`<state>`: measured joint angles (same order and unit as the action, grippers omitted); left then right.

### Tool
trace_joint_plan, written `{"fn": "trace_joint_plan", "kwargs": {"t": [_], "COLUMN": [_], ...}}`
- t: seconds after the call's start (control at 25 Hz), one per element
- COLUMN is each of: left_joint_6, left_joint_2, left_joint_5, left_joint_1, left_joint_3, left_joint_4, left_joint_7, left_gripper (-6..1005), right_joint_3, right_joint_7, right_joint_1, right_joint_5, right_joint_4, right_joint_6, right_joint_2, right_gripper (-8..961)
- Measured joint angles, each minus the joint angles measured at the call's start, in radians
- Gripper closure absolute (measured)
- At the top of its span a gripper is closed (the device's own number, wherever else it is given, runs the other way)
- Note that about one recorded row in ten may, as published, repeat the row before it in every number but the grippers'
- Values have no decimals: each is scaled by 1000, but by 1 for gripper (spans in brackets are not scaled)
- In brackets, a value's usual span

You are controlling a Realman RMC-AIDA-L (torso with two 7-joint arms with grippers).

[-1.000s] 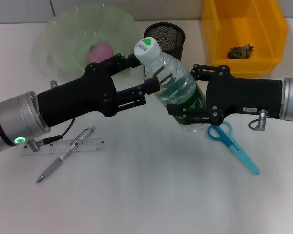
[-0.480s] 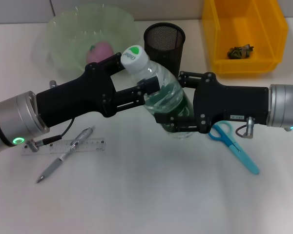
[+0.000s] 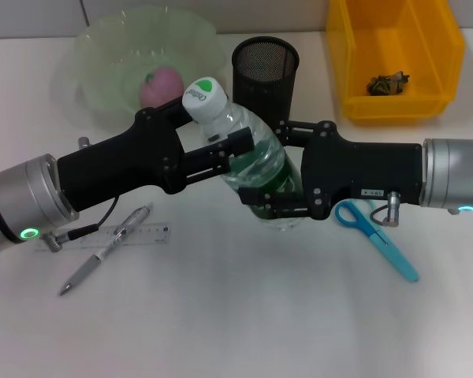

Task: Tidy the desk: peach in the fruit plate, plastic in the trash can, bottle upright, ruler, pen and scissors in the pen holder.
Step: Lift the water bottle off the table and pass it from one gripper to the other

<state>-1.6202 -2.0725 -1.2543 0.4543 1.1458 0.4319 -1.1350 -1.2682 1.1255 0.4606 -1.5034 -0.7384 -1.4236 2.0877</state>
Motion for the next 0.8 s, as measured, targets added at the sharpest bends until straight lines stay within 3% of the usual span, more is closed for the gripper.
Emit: {"fn": "trace_joint_plan", "kwargs": {"t": [0.36,0.56,0.8], "left_joint_6": [-4,-14,-28], "left_joint_2": [0,1,-1], "left_joint_5": [45,46,49], "left_joint_1": [-11,-12,-18], "left_joint_3": [5,22,22], "left_joint_4": [-16,-16,-18], "left_joint_7": [7,43,58], "left_gripper": [326,561,565], "right_joint_3": [-19,-19,-19], "right_joint_7": [-1,-1,-1], "right_joint_1": [-7,-7,-8], "right_joint_5": [2,8,16], "right_joint_4": [8,10,13], "right_joint_6": [-1,-2,-5], "right_joint_2": [0,1,2], "right_gripper": [203,204,205]}}
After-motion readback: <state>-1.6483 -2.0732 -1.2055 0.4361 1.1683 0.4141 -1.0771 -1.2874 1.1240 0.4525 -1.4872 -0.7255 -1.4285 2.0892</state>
